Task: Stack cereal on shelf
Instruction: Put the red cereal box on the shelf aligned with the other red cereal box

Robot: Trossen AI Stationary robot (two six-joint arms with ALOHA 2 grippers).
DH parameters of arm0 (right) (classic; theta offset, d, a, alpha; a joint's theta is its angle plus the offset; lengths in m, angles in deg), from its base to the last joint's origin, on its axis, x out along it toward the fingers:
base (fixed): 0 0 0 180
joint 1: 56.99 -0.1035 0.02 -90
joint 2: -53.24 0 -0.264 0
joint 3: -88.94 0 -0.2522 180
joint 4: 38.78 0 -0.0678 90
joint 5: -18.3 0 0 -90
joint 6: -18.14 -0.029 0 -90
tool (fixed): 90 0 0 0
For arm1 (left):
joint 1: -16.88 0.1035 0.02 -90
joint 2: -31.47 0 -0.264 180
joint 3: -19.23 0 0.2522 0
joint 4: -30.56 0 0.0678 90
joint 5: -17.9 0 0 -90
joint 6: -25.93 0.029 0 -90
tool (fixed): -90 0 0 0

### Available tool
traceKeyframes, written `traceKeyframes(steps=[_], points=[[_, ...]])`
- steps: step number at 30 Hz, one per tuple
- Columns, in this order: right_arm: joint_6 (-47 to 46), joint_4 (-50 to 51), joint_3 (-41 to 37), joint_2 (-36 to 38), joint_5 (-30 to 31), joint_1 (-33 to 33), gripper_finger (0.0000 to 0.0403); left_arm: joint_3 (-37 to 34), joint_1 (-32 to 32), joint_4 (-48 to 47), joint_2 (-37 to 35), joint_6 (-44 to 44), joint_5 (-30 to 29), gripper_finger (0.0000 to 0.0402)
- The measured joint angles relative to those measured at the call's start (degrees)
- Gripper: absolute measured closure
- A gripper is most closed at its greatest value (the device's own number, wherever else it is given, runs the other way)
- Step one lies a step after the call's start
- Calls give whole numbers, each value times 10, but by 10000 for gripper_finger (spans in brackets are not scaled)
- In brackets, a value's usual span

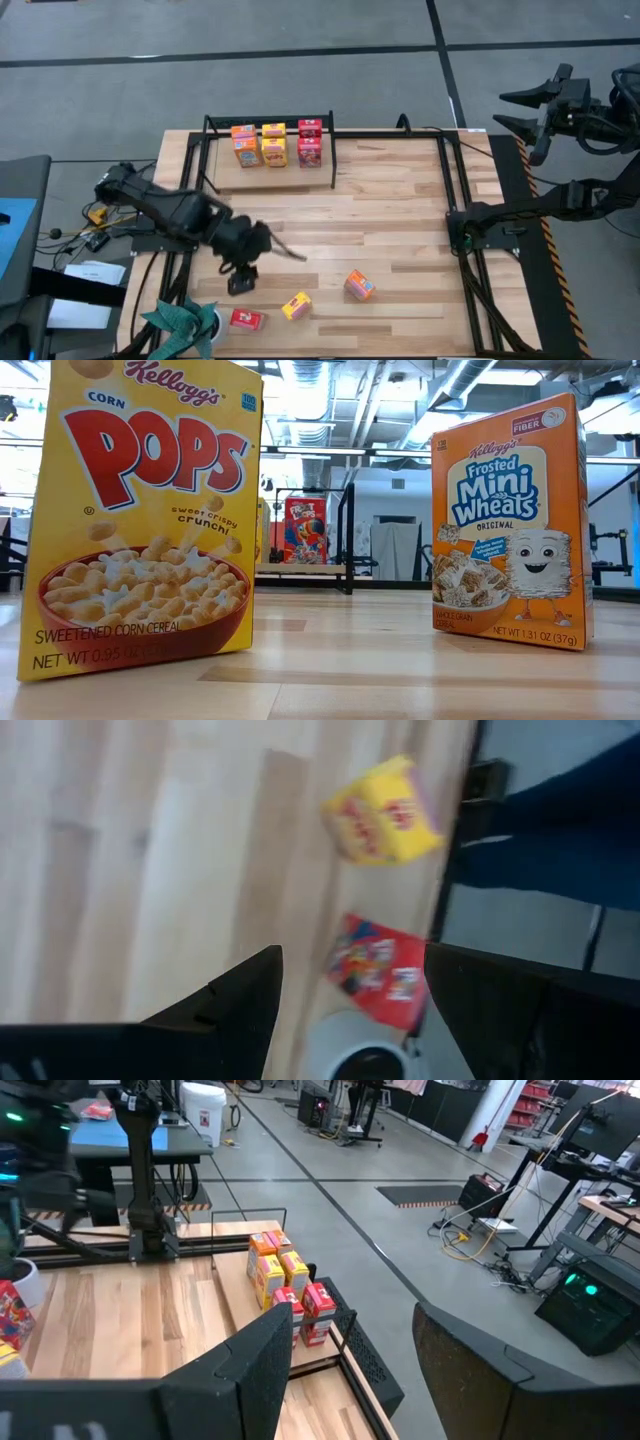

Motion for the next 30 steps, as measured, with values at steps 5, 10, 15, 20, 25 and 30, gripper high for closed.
traceKeyframes(steps=[5,10,15,20,25,30], points=[[0,0,0,0,0,0,171,0,-51,30,0,-28,-43,168],[0,0,0,0,0,0,171,0,-77,67,27,-27,-47,168],[0,2,0,0,0,0,171,0,-85,113,75,-13,19,168],[0,17,0,0,-1,0,171,0,-85,163,117,-23,46,168],[0,35,0,0,-1,0,171,0,-85,186,149,-5,46,168],[0,44,0,0,-1,0,171,9,-85,178,162,19,74,168]])
